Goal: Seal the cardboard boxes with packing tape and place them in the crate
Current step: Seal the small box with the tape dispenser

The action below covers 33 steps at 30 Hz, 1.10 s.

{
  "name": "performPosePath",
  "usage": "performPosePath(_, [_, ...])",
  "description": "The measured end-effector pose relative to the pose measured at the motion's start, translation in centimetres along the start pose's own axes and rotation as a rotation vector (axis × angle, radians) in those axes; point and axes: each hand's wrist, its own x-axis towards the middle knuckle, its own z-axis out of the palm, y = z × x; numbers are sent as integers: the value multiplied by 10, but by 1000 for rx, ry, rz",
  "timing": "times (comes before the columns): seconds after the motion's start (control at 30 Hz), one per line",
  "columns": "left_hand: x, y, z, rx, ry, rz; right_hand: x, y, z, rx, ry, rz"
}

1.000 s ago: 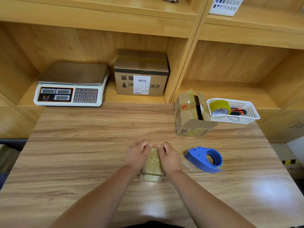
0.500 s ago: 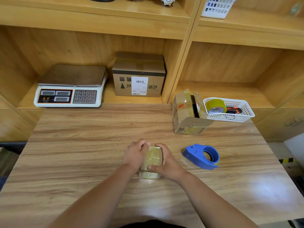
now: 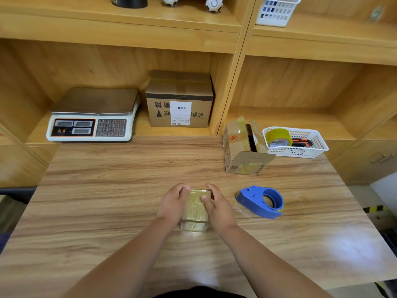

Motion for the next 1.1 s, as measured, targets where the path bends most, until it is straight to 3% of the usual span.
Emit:
performPosePath(0.2, [-7, 1, 2, 153, 5, -104, -10, 3, 4, -192, -8, 149])
performPosePath(0.47, [-20, 9, -3, -112, 87, -42, -27, 3, 6, -87, 43, -103])
performPosePath(0.67, [-40, -18, -4, -195, -27, 18, -46, 24, 7, -3, -29, -180])
performPosePath(0.77, [-45, -29, -6, -138, -106, 61, -52, 30, 5, 46, -85, -168])
performPosePath(0.87, [-40, -38, -10, 184, -176, 125, -48, 33, 4, 28, -131, -105])
performPosePath(1.0, [-30, -38, -18, 299, -214, 185, -37, 34, 0, -104, -178, -81])
performPosePath(1.1, [-17, -33, -21, 430, -348, 277, -24, 31, -5, -247, -237, -75])
